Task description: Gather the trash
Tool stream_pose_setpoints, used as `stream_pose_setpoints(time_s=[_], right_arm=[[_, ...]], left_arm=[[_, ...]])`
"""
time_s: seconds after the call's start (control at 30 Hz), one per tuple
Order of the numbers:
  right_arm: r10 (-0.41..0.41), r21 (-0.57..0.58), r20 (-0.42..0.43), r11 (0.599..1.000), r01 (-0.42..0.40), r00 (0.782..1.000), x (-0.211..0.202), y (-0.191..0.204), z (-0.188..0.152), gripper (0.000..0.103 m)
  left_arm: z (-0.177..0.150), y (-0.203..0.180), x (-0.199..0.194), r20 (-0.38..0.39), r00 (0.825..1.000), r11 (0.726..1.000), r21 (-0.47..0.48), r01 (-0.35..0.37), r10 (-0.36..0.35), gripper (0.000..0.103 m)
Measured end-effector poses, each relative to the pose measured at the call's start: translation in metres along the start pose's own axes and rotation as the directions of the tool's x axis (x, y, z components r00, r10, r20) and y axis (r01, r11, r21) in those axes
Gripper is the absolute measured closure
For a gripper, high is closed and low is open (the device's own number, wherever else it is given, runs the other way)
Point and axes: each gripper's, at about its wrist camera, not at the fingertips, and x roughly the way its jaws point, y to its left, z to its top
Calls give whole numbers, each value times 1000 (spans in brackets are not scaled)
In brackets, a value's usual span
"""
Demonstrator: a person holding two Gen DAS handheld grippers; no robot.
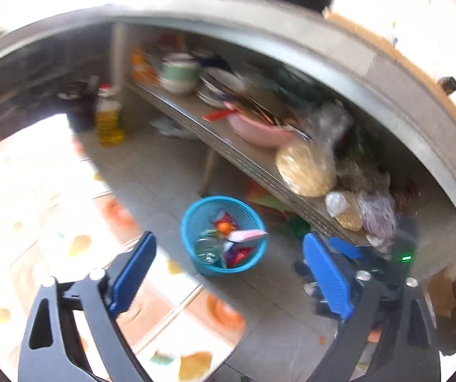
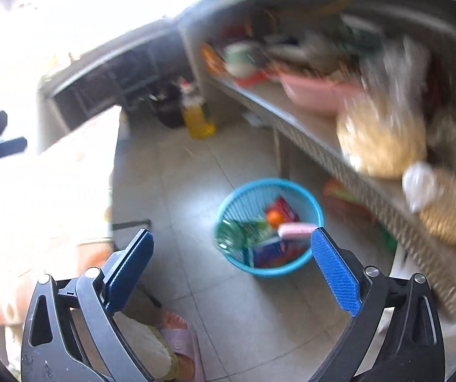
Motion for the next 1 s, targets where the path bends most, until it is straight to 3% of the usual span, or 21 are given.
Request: stream_pose_setpoints(time_s=[0.17,0.37,0.6,0.67,0.77,0.9,1.0], right_arm=[[46,-110,68,993,-39,997,-44,42,2,8],[69,-195,103,980,-48,992,-78,87,-9,8],[42,-269,176,963,7,984,-104,127,-34,8],[37,-275,164,961,9,986,-106,134,-43,8],[5,-271,108,962,24,994,-104,141,-52,8],[-46,-275,67,959,63,997,-100,143,-64,8],[-82,-278,66,956,97,994,-99,139,-71,8]], left_arm=[[-45,10,-53,110,979,983,-92,-161,170,6],[-91,15,-96,166,923,929,-195,-314,347,6],[-146,14,-116,87,839,828,-242,-505,537,6],[-158,16,-124,69,816,799,-264,-540,574,6],[-168,25,-134,23,759,727,-307,-614,651,6],[-179,34,-143,-21,728,675,-355,-647,686,6],[-187,42,-141,-80,724,656,-363,-661,685,6]])
